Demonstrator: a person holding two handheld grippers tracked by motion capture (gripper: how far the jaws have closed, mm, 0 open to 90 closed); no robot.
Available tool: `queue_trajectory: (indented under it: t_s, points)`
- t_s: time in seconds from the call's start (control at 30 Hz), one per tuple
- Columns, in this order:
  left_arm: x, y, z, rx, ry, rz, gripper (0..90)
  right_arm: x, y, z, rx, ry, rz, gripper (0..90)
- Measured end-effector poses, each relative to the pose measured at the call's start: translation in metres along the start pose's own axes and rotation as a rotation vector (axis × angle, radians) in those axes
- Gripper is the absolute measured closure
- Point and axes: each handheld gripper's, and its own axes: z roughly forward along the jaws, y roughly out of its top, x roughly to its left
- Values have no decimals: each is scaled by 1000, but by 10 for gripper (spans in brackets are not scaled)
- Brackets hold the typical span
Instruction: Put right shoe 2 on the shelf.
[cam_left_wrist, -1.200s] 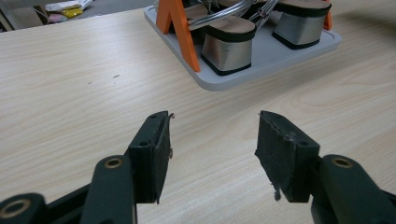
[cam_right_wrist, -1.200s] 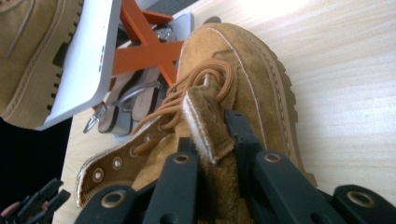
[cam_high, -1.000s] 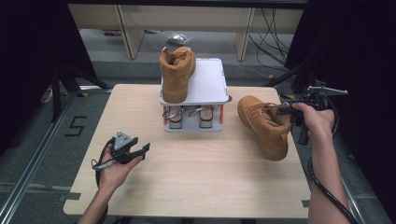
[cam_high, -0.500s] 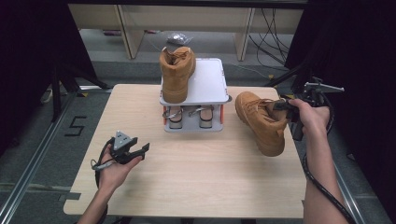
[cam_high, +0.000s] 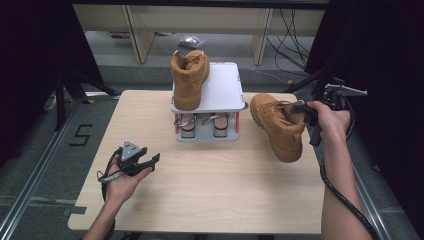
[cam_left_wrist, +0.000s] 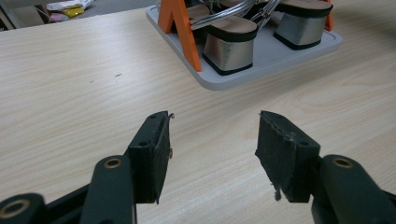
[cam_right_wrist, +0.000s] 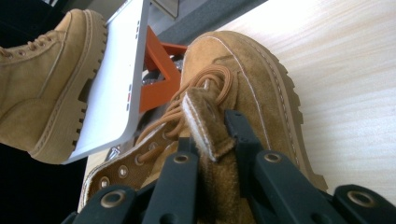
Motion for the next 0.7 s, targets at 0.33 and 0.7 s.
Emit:
queue_trajectory:
  t_s: [0.33, 0.7]
  points:
    - [0, 0, 0, -2, -6, -1, 440, 0, 4, 1, -33, 1, -10, 834]
    - [0, 0, 0, -3, -1, -1, 440, 12, 12, 1, -72, 1, -12, 833]
